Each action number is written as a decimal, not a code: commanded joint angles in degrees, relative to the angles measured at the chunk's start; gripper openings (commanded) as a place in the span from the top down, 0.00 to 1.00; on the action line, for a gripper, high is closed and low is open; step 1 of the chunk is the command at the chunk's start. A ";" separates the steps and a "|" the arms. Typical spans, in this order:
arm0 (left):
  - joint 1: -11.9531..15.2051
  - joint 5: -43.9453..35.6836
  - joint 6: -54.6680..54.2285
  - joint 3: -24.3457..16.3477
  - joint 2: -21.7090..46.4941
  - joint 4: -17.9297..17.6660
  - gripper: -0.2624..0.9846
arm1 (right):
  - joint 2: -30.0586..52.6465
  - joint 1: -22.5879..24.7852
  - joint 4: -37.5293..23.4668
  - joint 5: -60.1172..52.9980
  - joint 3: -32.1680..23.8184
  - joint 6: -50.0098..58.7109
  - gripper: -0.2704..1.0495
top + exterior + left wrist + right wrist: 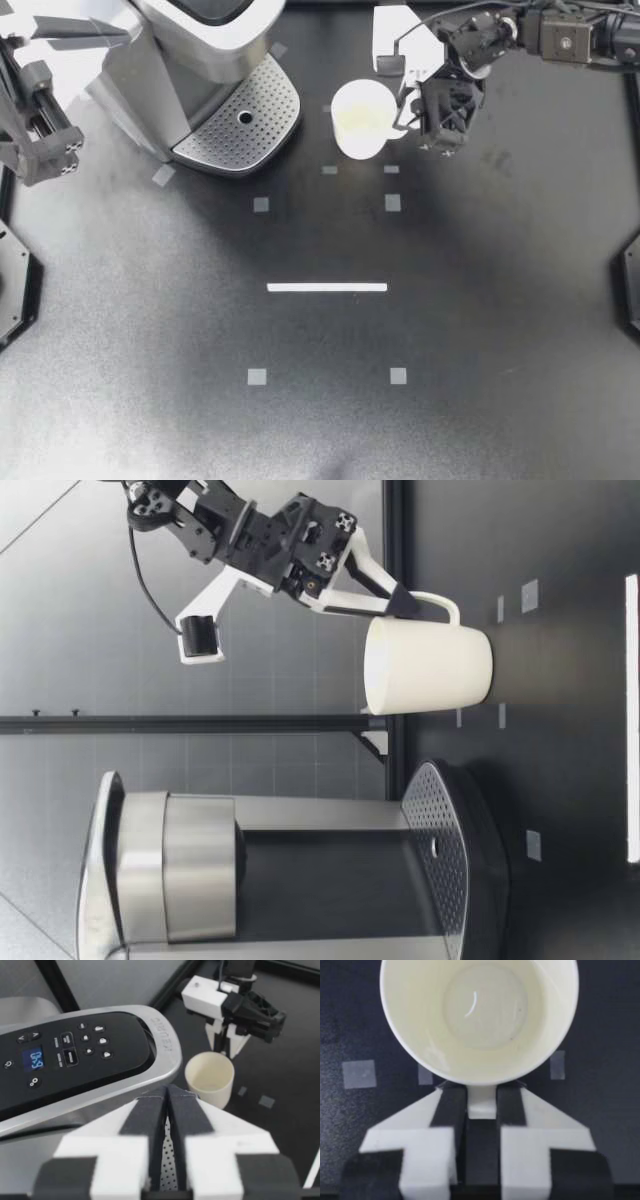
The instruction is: Place the coffee capsule inside the capsule container, then place the cup onto the center of the cup tray.
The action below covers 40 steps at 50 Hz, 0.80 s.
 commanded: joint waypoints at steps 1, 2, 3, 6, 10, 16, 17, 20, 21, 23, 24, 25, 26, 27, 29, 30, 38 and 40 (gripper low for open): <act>0.00 -0.35 -0.09 -0.70 -0.26 0.44 0.69 | -2.72 0.44 0.97 0.18 -1.14 0.09 0.82; 0.00 -0.35 0.00 -0.70 -0.26 0.44 0.69 | -3.08 0.53 1.49 0.09 -1.14 0.18 0.82; 0.00 -0.44 0.00 -0.62 -0.26 0.44 0.69 | -3.25 0.70 1.85 0.18 -1.14 0.18 0.82; 0.00 -0.44 -0.09 -0.62 -0.26 0.44 0.69 | -3.87 1.58 3.34 -0.26 -1.14 0.09 0.82; 0.00 -0.44 0.00 -0.62 -0.26 0.53 0.69 | -4.04 3.16 5.01 -0.97 -1.58 0.09 0.82; 0.00 -1.76 0.00 -0.62 -0.26 0.70 0.69 | -3.08 5.45 7.12 -2.64 -3.52 0.35 0.82; 0.00 -2.02 0.00 -0.62 -0.26 0.62 0.69 | -2.81 5.54 7.38 -2.72 -3.96 0.35 0.81; 0.00 -2.37 0.00 -0.62 -0.26 0.62 0.69 | -1.93 5.71 7.47 -2.72 -5.36 0.97 0.81; 0.00 -2.46 0.00 -0.62 -0.26 0.62 0.69 | -1.67 5.71 7.56 -2.72 -5.89 1.05 0.82; 0.00 -2.46 -0.09 -0.62 -0.26 0.62 0.69 | -1.14 5.71 7.56 -2.64 -6.59 1.23 0.82; 0.00 -2.46 -0.09 -0.62 -0.26 0.62 0.69 | -0.88 5.71 7.56 -2.64 -6.94 1.23 0.82; 0.00 -2.46 -0.09 -0.53 -0.26 0.62 0.69 | -0.53 5.71 7.56 -2.64 -7.56 1.41 0.82; 0.00 -2.46 -0.09 -0.53 -0.35 0.62 0.69 | -0.26 5.80 7.56 -2.64 -7.91 1.41 0.82; 0.00 -2.46 -0.09 -0.53 -0.26 0.62 0.69 | 0.00 5.80 7.56 -2.55 -8.26 1.41 0.81; 0.00 -2.46 -0.09 -0.53 -0.26 0.70 0.69 | 0.53 5.80 7.56 -2.64 -9.14 1.41 0.82; 0.00 -2.46 -0.09 -0.53 -0.26 0.62 0.69 | 0.70 5.80 7.56 -2.64 -9.49 1.49 0.81; 0.00 -2.46 -0.09 -0.35 -0.35 0.62 0.69 | 3.08 5.80 7.38 -2.02 -13.27 1.41 0.82; 0.00 -2.37 -0.09 -0.35 -0.26 0.62 0.69 | 3.52 5.71 7.29 -1.85 -13.97 1.41 0.82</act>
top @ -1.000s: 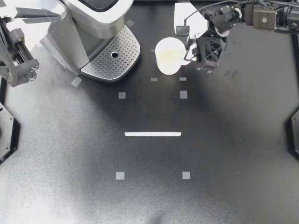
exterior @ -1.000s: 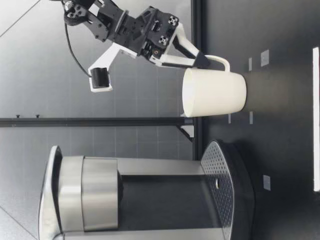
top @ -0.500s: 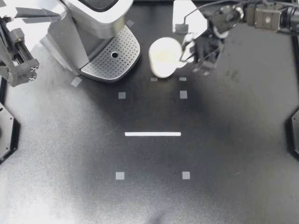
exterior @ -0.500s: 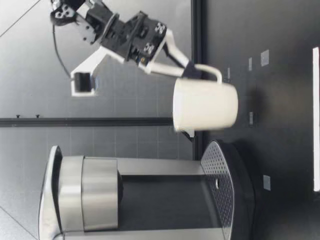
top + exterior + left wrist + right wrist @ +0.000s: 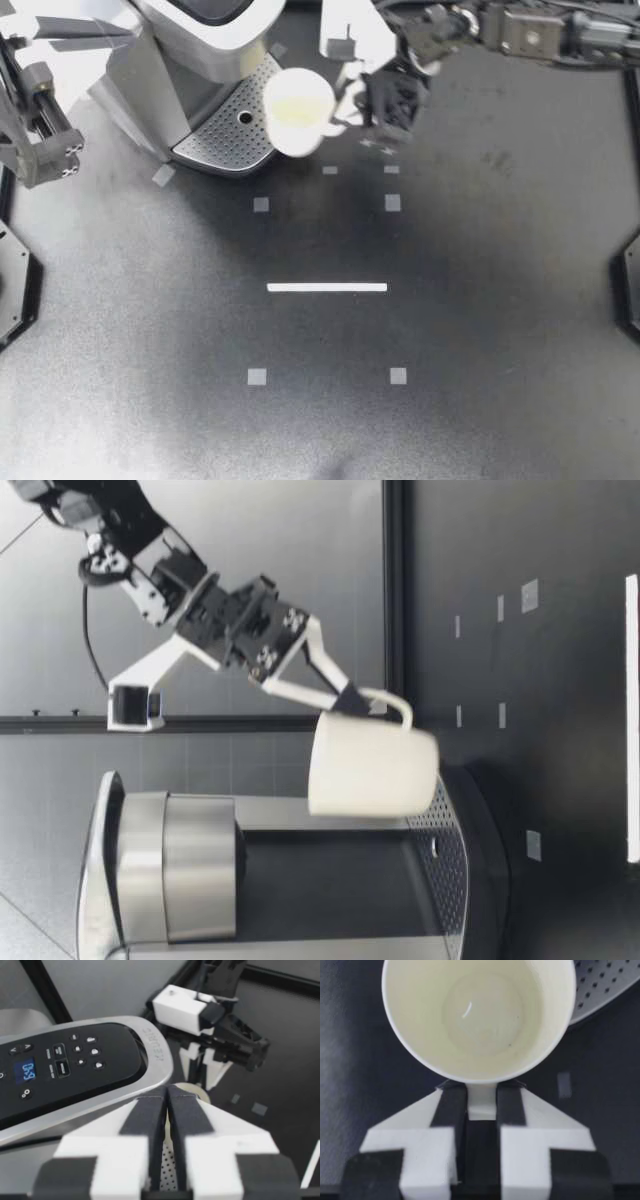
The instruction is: Place the coffee capsule inside the capsule container, then place the cup onto the center of the cup tray.
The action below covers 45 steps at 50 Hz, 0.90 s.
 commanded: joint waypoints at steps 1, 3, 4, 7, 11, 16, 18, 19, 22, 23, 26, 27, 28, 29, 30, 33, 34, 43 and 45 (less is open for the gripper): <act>0.00 -0.26 -0.09 -0.62 -0.35 0.35 0.69 | -0.09 -0.09 0.00 0.35 -3.08 -0.09 0.82; 0.00 -0.18 -0.09 -0.53 -0.26 0.35 0.69 | 0.62 0.00 -0.09 0.70 -4.04 -0.09 0.82; 0.00 -0.09 -0.09 -0.53 -0.35 0.35 0.69 | 0.88 0.00 -0.09 0.88 -4.39 -0.09 0.82; 0.00 -0.09 -0.09 -0.44 -0.26 0.35 0.69 | 1.93 -0.09 -0.18 1.58 -5.62 -0.09 0.81; 0.00 0.00 -0.09 -0.35 -0.35 0.35 0.69 | 3.08 0.00 -0.53 2.20 -6.86 -0.09 0.82; 0.00 0.09 -0.09 -0.18 -0.44 0.35 0.69 | 4.22 0.00 -0.62 2.64 -8.09 0.00 0.82; 0.00 0.09 -0.09 -0.09 -0.53 0.35 0.69 | 4.48 0.00 -0.88 2.64 -8.44 -0.09 0.82; 0.00 0.18 -0.09 0.00 -0.62 0.35 0.69 | 4.66 0.00 -0.97 2.64 -8.53 0.00 0.82; 0.00 0.09 -0.09 0.18 -0.88 0.35 0.69 | 5.01 -0.09 -1.23 2.64 -9.14 0.00 0.82; 0.00 0.09 -0.09 0.18 -0.97 0.44 0.69 | 5.10 0.00 -1.23 2.64 -9.23 0.00 0.82; 0.00 0.09 -0.09 0.44 -1.23 0.35 0.69 | 5.45 0.00 -1.41 2.64 -9.67 0.00 0.82; 0.00 0.09 -0.09 0.53 -1.32 0.35 0.69 | 5.54 0.00 -1.41 2.64 -9.84 0.00 0.82; 0.00 0.09 -0.09 0.62 -1.41 0.35 0.69 | 5.54 0.00 -1.41 2.64 -10.02 0.00 0.82; 0.00 0.09 -0.09 0.62 -1.58 0.35 0.69 | 5.71 0.00 -1.41 2.64 -10.28 0.00 0.81; 0.00 0.09 -0.09 0.70 -1.67 0.35 0.69 | 5.80 0.00 -1.49 2.64 -10.46 0.00 0.81; 0.00 0.09 -0.09 0.79 -1.93 0.35 0.69 | 6.06 0.00 -1.49 2.64 -11.07 0.00 0.82; 0.00 0.09 -0.09 0.88 -1.93 0.35 0.69 | 6.15 0.00 -1.41 2.64 -11.25 0.00 0.82; 0.00 0.09 -0.26 1.58 -2.64 0.35 0.69 | 7.38 -0.09 -1.49 3.43 -13.01 0.00 0.82; 0.00 0.09 -0.26 1.67 -2.72 0.35 0.69 | 7.56 0.00 -1.49 3.60 -13.36 0.00 0.81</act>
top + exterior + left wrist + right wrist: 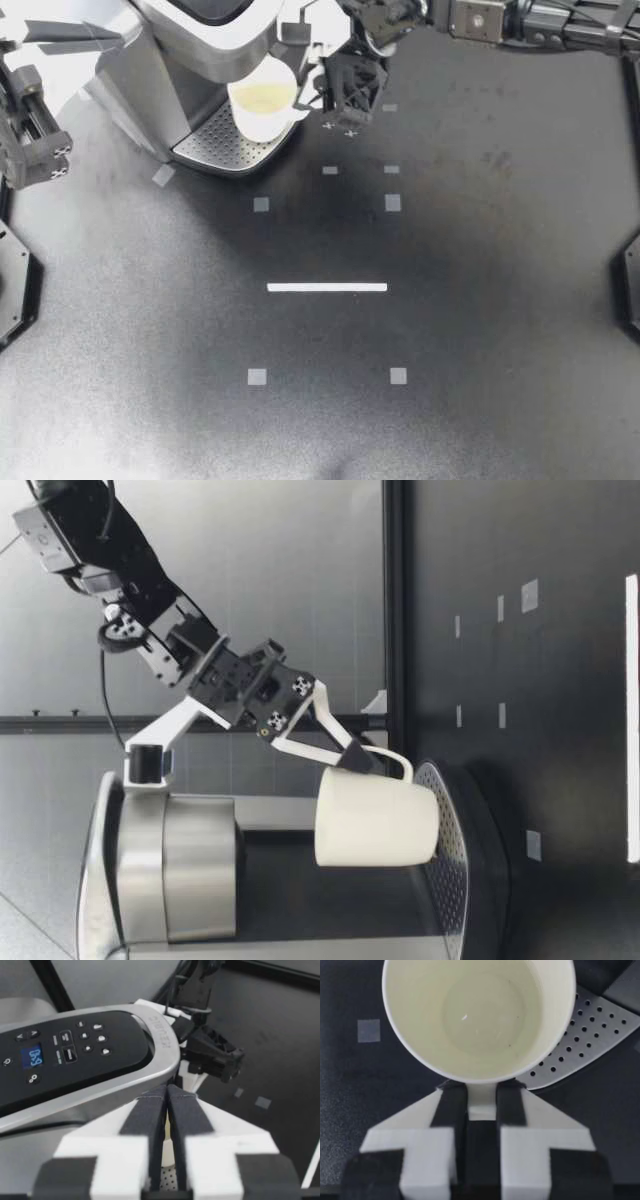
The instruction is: Place the coffee capsule inside the capsule container, then place the cup onto the center of the cup tray.
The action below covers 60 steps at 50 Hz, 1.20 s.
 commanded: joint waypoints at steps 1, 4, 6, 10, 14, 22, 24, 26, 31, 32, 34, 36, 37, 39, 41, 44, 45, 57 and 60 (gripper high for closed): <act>0.00 -0.18 -0.09 -0.53 -0.53 0.26 0.69 | -0.79 0.00 0.18 0.18 -2.20 0.00 0.82; 0.00 -0.18 -0.09 -0.44 -0.70 0.26 0.69 | -0.53 0.00 0.18 0.35 -2.55 0.00 0.81; 0.00 -0.18 -0.09 -0.44 -0.88 0.26 0.69 | -0.35 0.00 0.18 0.26 -2.81 0.00 0.82; 0.00 -0.18 -0.18 -0.26 -1.14 0.26 0.69 | -0.09 0.00 0.00 0.35 -3.34 0.00 0.81; 0.00 -0.18 -0.18 -0.09 -1.23 0.26 0.69 | 0.09 -0.09 0.09 0.35 -3.52 0.00 0.81; 0.00 -0.18 -0.18 0.09 -1.41 0.26 0.69 | 0.26 -0.09 0.09 0.88 -3.69 -0.09 0.81; 0.00 -0.18 -0.18 0.09 -1.41 0.26 0.69 | 0.26 0.00 0.09 1.32 -3.69 -0.09 0.81; 0.00 -0.18 -0.18 0.09 -1.41 0.26 0.69 | 0.26 0.00 0.09 1.67 -3.69 0.00 0.80; 0.00 -0.18 -0.18 0.09 -1.41 0.26 0.69 | 0.09 0.00 0.09 1.93 -3.69 0.00 0.76; 0.00 -0.26 -0.26 0.09 -1.41 0.26 0.69 | 0.09 0.00 0.09 2.02 -3.69 0.00 0.74; 0.00 -0.26 -0.26 0.18 -1.41 0.26 0.69 | 0.00 0.00 0.09 1.93 -3.69 0.00 0.71; 0.00 -0.18 -0.44 0.18 -1.41 0.26 0.69 | 0.00 0.00 0.09 2.02 -3.69 0.00 0.67; 0.00 -0.26 -0.62 0.09 -1.41 0.26 0.69 | -0.09 0.09 0.18 2.02 -3.78 0.00 0.64; 0.00 -0.26 -1.05 0.18 -1.41 0.26 0.69 | 0.00 0.18 0.09 2.02 -3.78 0.00 0.59; 0.00 -0.35 -1.49 0.18 -1.41 0.26 0.69 | 0.00 0.53 0.09 2.02 -3.69 -0.09 0.52; 0.00 -0.44 -1.76 0.26 -1.49 0.26 0.69 | 0.00 0.97 0.09 1.76 -3.69 -0.09 0.43; 0.00 -0.44 -1.85 0.26 -1.49 0.26 0.69 | 0.00 1.14 0.09 1.58 -3.69 0.00 0.39; 0.00 -0.53 -1.85 0.62 -1.76 0.35 0.69 | -0.88 1.41 0.26 1.23 -3.69 0.18 0.29; 0.00 -0.53 -1.85 0.70 -1.85 0.53 0.69 | -1.41 1.32 0.26 1.23 -3.52 0.26 0.29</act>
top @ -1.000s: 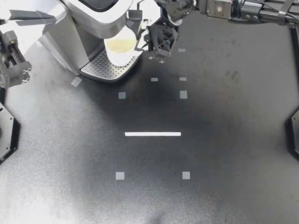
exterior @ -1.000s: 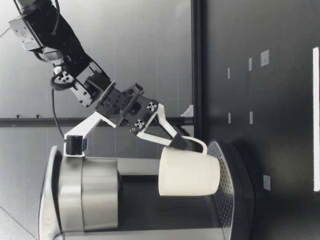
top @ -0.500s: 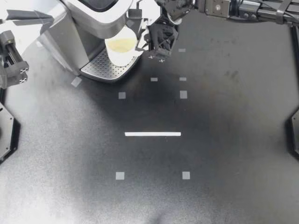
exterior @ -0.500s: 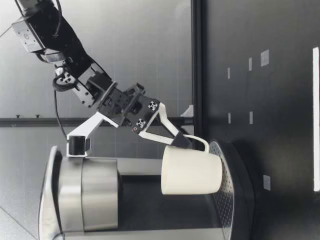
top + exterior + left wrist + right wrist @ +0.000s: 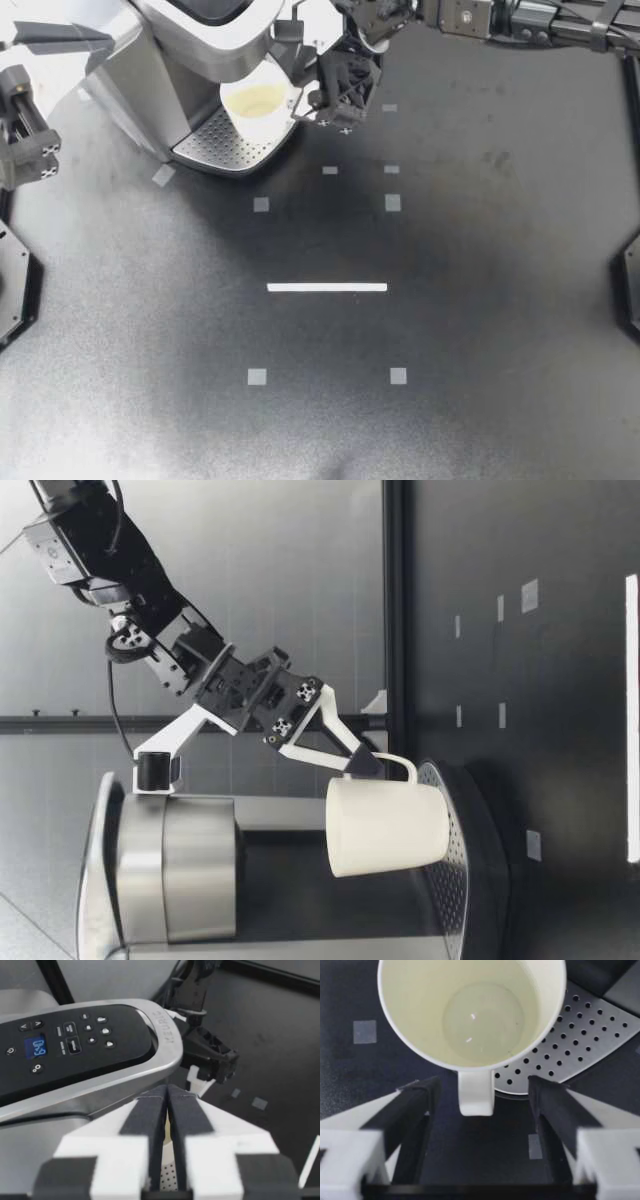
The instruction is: Place the coffee capsule inside the capsule container, then place the cup onto the center of the cup tray.
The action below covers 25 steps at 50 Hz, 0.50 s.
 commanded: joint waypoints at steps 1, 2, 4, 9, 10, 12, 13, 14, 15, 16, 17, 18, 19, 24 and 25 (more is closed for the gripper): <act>0.00 -0.53 -0.09 -0.53 -0.35 0.70 0.69 | -3.08 1.41 0.35 -0.53 -1.58 0.09 0.29; 0.00 -0.53 -0.18 -0.44 -0.35 0.70 0.69 | -3.16 1.41 0.35 -0.53 -1.49 0.18 0.29; 0.00 -0.62 -0.18 -0.26 -0.62 0.79 0.69 | -3.60 1.49 0.35 -0.53 -0.97 0.09 0.29; 0.00 -0.88 -0.26 0.00 -0.88 0.97 0.69 | -4.83 1.41 0.35 -0.97 0.53 0.09 0.29; 0.00 -1.05 -0.35 -0.09 -0.97 0.97 0.69 | -5.01 1.32 0.35 -1.14 0.88 0.09 0.29; 0.00 -1.32 -0.44 0.00 -0.97 1.05 0.69 | -5.71 1.41 0.35 -1.76 1.67 0.09 0.29; 0.00 -1.49 -0.53 -0.09 -0.97 1.14 0.69 | -6.06 1.41 0.35 -2.02 2.20 0.09 0.29; 0.00 -1.58 -0.62 -0.09 -0.97 1.23 0.69 | -6.33 1.32 0.35 -2.20 2.46 0.09 0.29; 0.00 -1.67 -0.70 0.00 -0.97 1.32 0.69 | -6.59 1.32 0.35 -2.37 2.81 0.00 0.29; 0.00 -1.67 -0.70 0.00 -0.97 1.32 0.69 | -6.94 1.32 0.26 -2.55 3.43 0.00 0.29; 0.00 -1.67 -0.70 0.00 -0.97 1.32 0.69 | -7.12 1.32 0.26 -2.72 3.87 0.00 0.29; 0.00 -1.67 -0.70 0.00 -0.97 1.32 0.69 | -7.38 1.32 0.18 -2.81 4.22 0.09 0.29; 0.00 -1.67 -0.70 0.00 -0.97 1.41 0.69 | -7.65 1.23 0.18 -2.99 4.92 0.09 0.29; 0.00 -1.67 -0.79 0.18 -0.97 1.93 0.69 | -9.14 0.79 0.26 -3.87 7.38 0.09 0.29; 0.00 -1.67 -0.79 0.18 -0.97 2.37 0.69 | -9.49 0.79 0.26 -4.04 7.82 0.09 0.29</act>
